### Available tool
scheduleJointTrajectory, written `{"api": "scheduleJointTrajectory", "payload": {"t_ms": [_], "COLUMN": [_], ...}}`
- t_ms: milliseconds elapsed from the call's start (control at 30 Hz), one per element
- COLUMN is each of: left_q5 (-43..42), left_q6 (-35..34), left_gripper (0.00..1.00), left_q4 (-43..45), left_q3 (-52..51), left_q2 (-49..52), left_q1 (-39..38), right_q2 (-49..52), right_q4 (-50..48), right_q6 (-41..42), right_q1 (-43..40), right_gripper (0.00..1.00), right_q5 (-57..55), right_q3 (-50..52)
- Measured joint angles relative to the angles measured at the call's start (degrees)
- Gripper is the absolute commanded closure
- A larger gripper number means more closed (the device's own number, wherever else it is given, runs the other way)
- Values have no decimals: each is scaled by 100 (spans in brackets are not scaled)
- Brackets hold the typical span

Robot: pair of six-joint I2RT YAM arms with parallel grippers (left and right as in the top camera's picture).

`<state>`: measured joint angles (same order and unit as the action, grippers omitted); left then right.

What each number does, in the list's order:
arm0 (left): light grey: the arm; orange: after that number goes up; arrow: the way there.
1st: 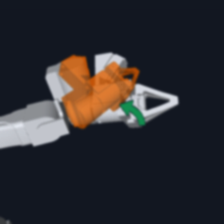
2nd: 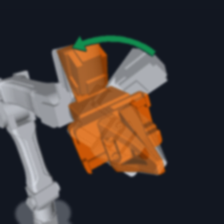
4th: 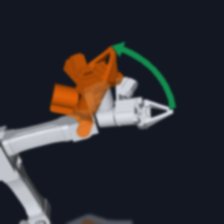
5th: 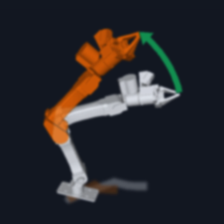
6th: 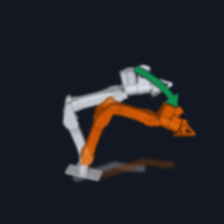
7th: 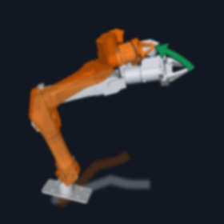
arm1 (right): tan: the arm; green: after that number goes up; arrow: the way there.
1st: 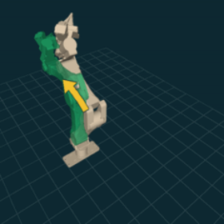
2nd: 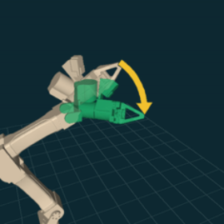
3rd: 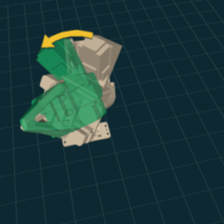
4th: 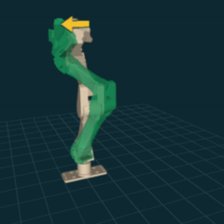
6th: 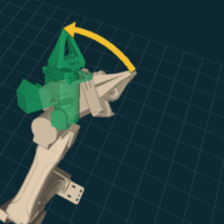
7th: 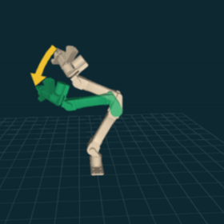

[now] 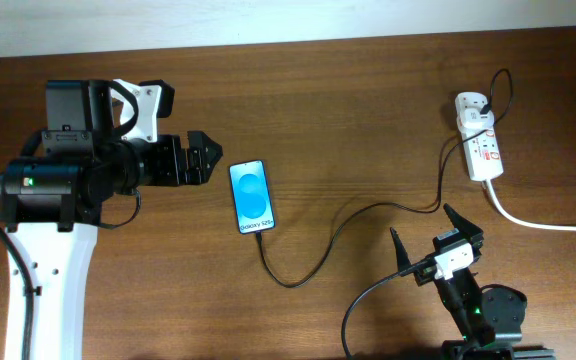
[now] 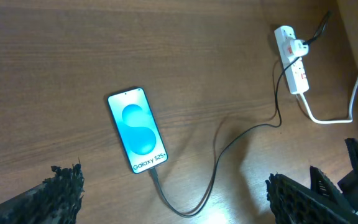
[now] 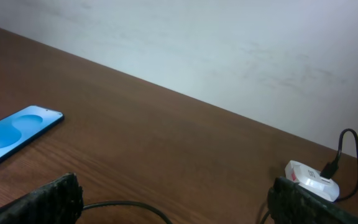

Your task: Plug charger to phone and switch on socket

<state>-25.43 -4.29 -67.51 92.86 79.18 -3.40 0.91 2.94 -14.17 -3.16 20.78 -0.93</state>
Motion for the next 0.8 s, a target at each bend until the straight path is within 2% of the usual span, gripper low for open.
{"api": "scheduleJointTrajectory", "payload": {"t_ms": [800], "left_q5": [52], "left_q6": [2], "left_gripper": [1], "left_q4": [-66], "left_q3": [0], "left_q2": [0], "left_q1": [0], "right_q2": [0], "right_q4": [0], "right_q6": [0], "right_q1": [0], "right_gripper": [1], "right_q5": [0], "right_q3": [0]}}
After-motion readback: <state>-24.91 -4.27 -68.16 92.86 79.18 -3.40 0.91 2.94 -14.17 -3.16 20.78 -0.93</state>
